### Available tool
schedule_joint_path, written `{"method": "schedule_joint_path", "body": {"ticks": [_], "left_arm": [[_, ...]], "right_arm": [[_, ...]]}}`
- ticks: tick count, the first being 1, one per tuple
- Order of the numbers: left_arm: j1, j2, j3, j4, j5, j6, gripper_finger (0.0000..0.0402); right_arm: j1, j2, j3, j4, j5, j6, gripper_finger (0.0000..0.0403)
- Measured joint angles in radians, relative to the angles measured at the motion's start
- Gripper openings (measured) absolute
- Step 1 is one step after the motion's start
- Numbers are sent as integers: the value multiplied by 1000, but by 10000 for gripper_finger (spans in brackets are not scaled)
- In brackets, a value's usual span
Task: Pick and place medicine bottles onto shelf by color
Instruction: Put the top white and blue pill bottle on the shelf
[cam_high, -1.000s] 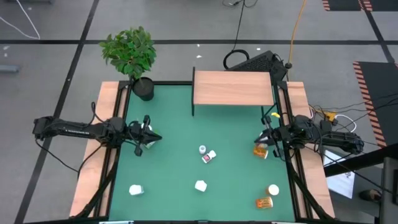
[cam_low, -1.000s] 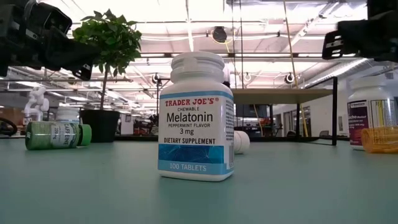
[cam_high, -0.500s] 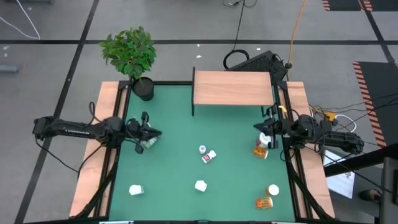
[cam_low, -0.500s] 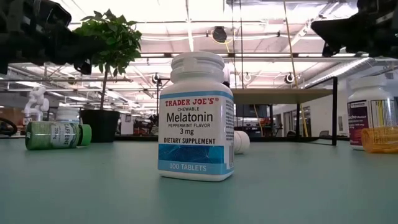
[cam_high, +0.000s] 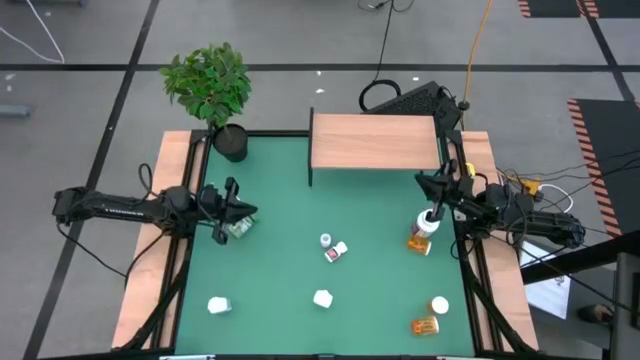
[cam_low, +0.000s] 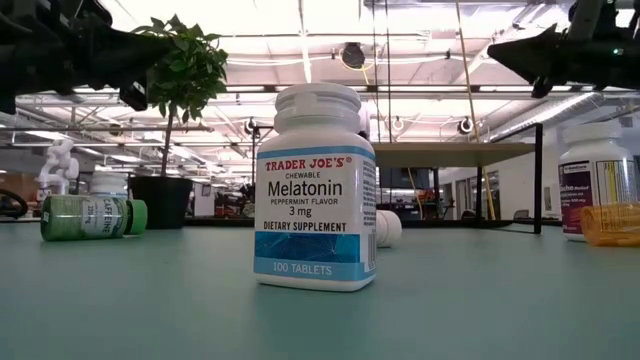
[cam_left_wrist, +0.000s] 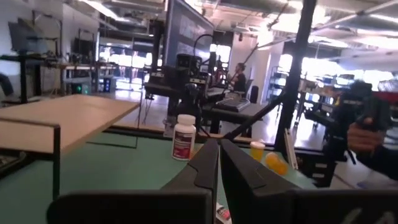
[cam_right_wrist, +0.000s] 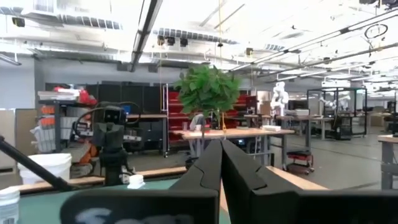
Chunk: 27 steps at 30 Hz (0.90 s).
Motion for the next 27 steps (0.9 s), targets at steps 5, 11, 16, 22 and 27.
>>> {"method": "schedule_joint_path", "body": {"ticks": [5, 11, 16, 22, 27], "left_arm": [[0, 0, 0, -21, -67, -15, 19], [0, 0, 0, -84, -177, -17, 19], [0, 0, 0, -101, -204, -37, 19], [0, 22, 0, -98, -213, -97, 19], [0, 70, 0, -93, -253, -134, 19]], "right_arm": [[0, 0, 0, 56, 2, -89, 0], [0, 0, 0, 63, 0, -101, 0], [0, 0, 0, 20, -4, -17, 0], [0, 0, 0, 9, -84, 65, 0], [1, 1, 0, -6, -140, 103, 0]]}}
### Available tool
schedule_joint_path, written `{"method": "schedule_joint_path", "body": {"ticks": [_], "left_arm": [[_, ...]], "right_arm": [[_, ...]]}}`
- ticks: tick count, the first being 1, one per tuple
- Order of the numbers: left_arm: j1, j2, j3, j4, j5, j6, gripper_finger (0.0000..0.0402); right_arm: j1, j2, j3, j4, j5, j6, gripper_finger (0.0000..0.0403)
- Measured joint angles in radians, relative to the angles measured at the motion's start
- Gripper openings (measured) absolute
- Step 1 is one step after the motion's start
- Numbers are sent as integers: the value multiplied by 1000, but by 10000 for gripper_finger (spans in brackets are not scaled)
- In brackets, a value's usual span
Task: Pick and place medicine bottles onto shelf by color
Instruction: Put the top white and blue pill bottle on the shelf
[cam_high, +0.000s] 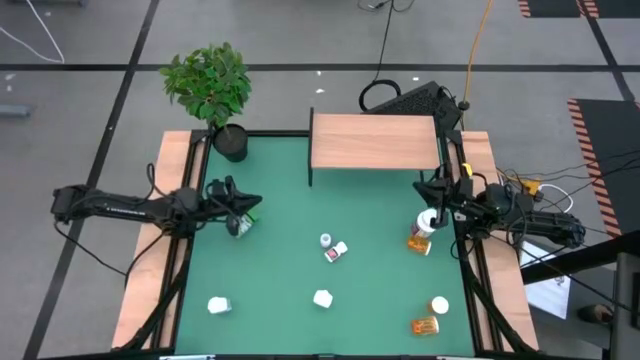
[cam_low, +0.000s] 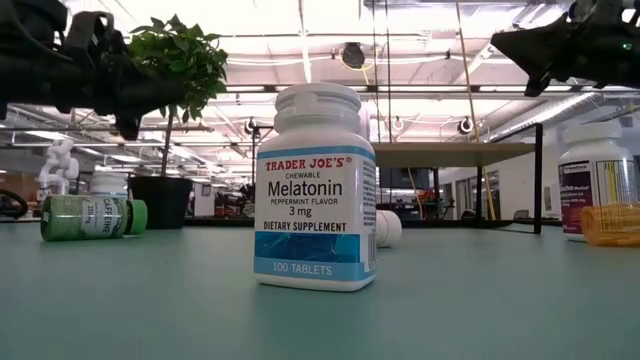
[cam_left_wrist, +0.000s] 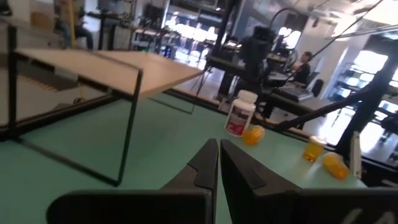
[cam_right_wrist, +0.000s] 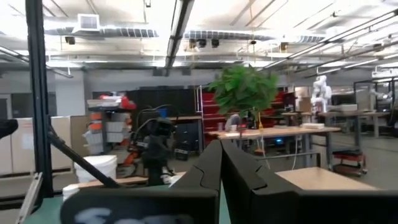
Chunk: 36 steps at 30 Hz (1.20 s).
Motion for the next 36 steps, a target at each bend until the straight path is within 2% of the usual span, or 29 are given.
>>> {"method": "schedule_joint_path", "body": {"ticks": [6, 16, 25, 30, 34, 36], "left_arm": [[0, 102, 0, 98, -2, -23, 19], [0, 274, 1, 298, -3, -6, 19], [0, 429, 109, 292, -27, 32, 25], [0, 534, 223, 277, -53, 111, 70], [1, 616, 324, 272, -56, 189, 125], [1, 656, 373, 267, -56, 221, 149]], "right_arm": [[0, 54, 1, 16, -41, 31, 11], [0, 212, 1, 64, -55, 108, 97], [0, 269, 1, 228, -68, 3, 152], [0, 281, 1, 241, -43, -25, 170], [0, 297, 7, 226, -43, 13, 181], [0, 309, 30, 162, -20, 65, 183]]}}
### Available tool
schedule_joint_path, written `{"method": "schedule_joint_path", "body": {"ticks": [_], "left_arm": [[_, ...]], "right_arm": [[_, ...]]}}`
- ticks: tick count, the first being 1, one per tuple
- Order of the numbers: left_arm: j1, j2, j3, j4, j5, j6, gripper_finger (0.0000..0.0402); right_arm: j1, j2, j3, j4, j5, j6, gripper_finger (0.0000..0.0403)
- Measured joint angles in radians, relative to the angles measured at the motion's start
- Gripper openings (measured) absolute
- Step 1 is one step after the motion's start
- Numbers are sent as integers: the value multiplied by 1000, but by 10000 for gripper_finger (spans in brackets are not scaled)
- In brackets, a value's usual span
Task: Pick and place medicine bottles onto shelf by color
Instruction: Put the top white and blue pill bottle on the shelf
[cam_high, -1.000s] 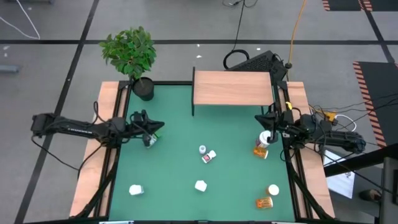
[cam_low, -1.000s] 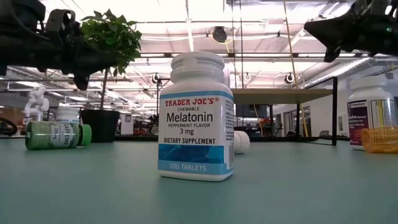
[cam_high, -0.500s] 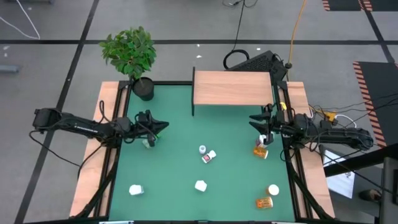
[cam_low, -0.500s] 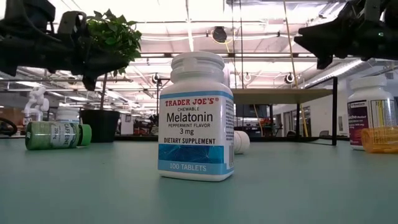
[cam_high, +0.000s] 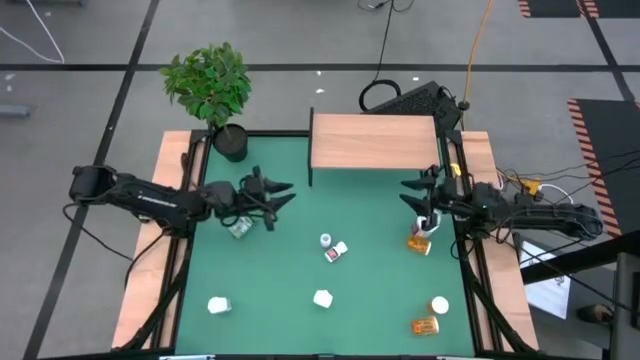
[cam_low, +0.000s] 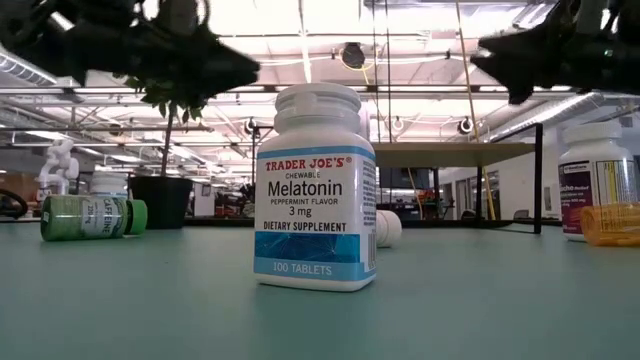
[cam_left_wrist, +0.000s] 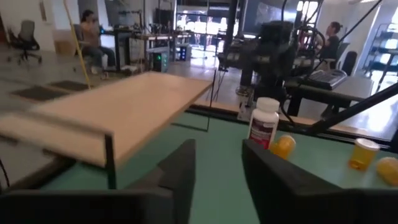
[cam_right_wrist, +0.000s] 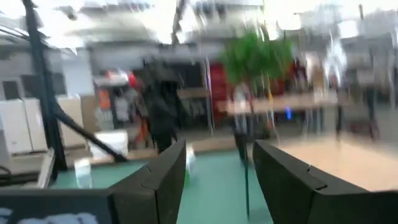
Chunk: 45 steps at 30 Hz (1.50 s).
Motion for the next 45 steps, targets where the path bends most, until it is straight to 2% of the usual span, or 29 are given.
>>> {"method": "schedule_joint_path", "body": {"ticks": [5, 10, 15, 20, 26, 37, 42, 45], "left_arm": [[1, 102, 115, -40, 0, 46, 189], [10, 181, 186, -40, 0, 83, 202], [51, 229, 249, -41, 4, 78, 203], [97, 293, 336, -39, 77, 78, 203], [114, 410, 424, -39, 115, 80, 203], [111, 574, 519, -43, 125, 71, 202], [111, 587, 531, -42, 142, 74, 202], [111, 587, 531, -61, 142, 74, 202]], "right_arm": [[0, 52, 89, -320, 28, 144, 183], [0, 94, 102, -419, 28, 227, 183], [0, 114, 102, -398, 27, 220, 183], [0, 116, 105, -369, 23, 179, 183], [0, 117, 105, -376, -97, 159, 183], [0, 117, 104, -332, -159, 39, 187], [0, 117, 60, -223, -229, 46, 205], [0, 117, 11, -117, -235, 99, 219]]}}
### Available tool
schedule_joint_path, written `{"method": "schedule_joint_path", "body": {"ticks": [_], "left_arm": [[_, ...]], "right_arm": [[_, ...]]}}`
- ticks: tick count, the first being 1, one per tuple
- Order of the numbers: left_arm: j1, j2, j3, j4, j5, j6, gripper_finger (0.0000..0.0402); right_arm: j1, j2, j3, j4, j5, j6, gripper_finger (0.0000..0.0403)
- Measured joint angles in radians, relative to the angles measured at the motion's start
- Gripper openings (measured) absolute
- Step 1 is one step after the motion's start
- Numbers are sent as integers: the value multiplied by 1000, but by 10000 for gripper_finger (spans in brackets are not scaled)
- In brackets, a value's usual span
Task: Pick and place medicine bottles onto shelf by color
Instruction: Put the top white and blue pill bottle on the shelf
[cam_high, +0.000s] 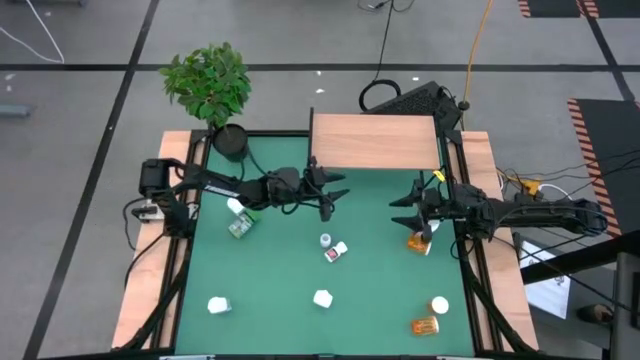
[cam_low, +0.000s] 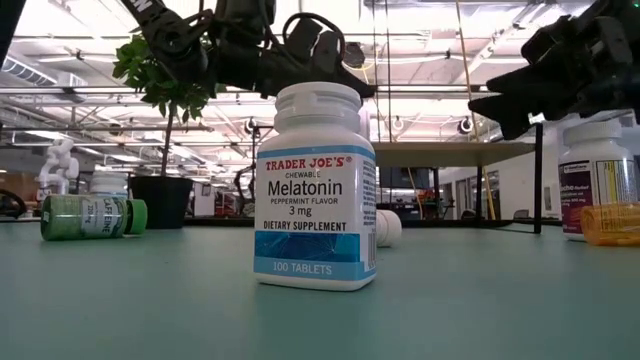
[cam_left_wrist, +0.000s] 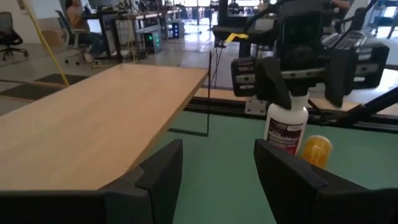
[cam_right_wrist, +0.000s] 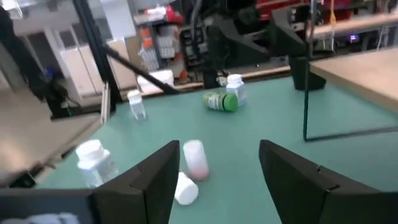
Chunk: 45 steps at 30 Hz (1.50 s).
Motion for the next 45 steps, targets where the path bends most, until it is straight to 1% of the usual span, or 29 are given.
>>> {"method": "schedule_joint_path", "body": {"ticks": [2, 6, 9, 13, 19, 22, 24, 27, 31, 34, 37, 41, 45], "left_arm": [[0, 0, 0, -3, 0, 1, 202], [0, 0, 0, -13, 1, 1, 202], [-3, 0, 0, -18, 2, 1, 202], [-13, 0, 0, -32, 2, 9, 202], [-30, -1, 0, -78, 2, 30, 203], [-33, -31, 0, -173, 0, 11, 203], [-34, -75, 0, -285, -27, -15, 203], [-33, -171, 0, -494, -105, -79, 203], [-33, -324, 0, -793, -187, -208, 203], [-33, -423, 0, -1015, -208, -352, 203], [-38, -497, 0, -1218, -213, -487, 203], [-62, -528, 0, -1470, -238, -589, 202], [-81, -525, -1, -1647, -245, -605, 203]], "right_arm": [[0, 0, -16, 57, 7, 18, 227], [0, 6, -13, 36, 55, 29, 235], [0, 10, 7, 28, 60, 30, 235], [0, 19, 70, -37, 109, 6, 235], [0, 44, 178, -207, 191, -45, 235], [0, 56, 220, -255, 222, -52, 235], [0, 61, 239, -264, 236, -52, 235], [0, 70, 254, -271, 238, -52, 235], [0, 85, 267, -261, 268, -57, 235], [0, 101, 267, -252, 270, -55, 235], [0, 113, 264, -245, 267, -35, 235], [0, 118, 204, -223, 264, 6, 235], [0, 118, 106, -152, 261, 48, 235]]}}
